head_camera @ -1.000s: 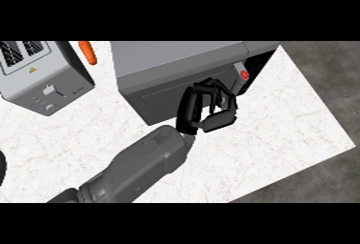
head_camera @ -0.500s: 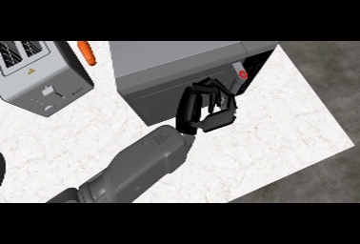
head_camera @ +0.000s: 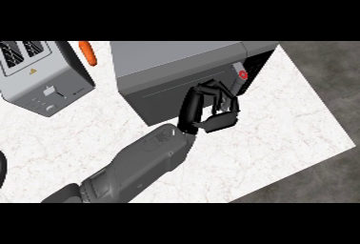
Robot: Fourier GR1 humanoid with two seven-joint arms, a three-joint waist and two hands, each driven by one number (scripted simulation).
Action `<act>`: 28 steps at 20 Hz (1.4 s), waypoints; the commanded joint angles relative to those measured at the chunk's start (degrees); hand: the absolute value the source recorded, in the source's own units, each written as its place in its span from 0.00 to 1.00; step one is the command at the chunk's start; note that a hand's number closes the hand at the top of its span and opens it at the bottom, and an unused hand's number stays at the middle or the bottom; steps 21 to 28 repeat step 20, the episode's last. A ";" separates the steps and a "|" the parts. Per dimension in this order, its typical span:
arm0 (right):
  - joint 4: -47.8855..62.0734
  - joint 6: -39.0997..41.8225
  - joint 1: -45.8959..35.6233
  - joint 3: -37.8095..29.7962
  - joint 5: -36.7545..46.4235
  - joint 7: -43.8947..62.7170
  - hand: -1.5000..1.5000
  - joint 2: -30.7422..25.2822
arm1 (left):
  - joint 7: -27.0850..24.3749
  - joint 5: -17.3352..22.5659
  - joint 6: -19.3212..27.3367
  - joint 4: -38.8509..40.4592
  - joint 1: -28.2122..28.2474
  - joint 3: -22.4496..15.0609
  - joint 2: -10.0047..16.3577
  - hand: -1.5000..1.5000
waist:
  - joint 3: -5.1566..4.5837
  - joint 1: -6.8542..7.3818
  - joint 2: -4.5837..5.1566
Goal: Pick up the milk, place it into the microwave and close the microwave
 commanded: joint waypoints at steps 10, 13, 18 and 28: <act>-1.14 1.21 0.82 -2.65 -3.78 0.67 0.00 -2.10 | 5.90 4.64 5.00 10.59 -0.37 0.41 0.02 1.00 | -0.23 2.91 -0.02; -2.11 0.36 1.59 -2.74 -4.33 1.42 0.00 -2.40 | 6.83 6.53 4.01 10.11 0.13 0.10 0.02 1.00 | -0.42 4.10 -0.27; -3.12 -0.10 2.74 -4.18 -5.39 2.06 0.00 -3.19 | 5.95 7.88 2.30 10.27 0.11 -0.75 0.02 0.00 | -0.43 4.52 -0.25; -3.57 -0.94 2.55 -4.60 -5.90 2.67 0.00 -3.83 | 6.01 8.36 2.23 10.29 -0.04 -1.40 0.02 0.00 | -0.49 5.39 -0.46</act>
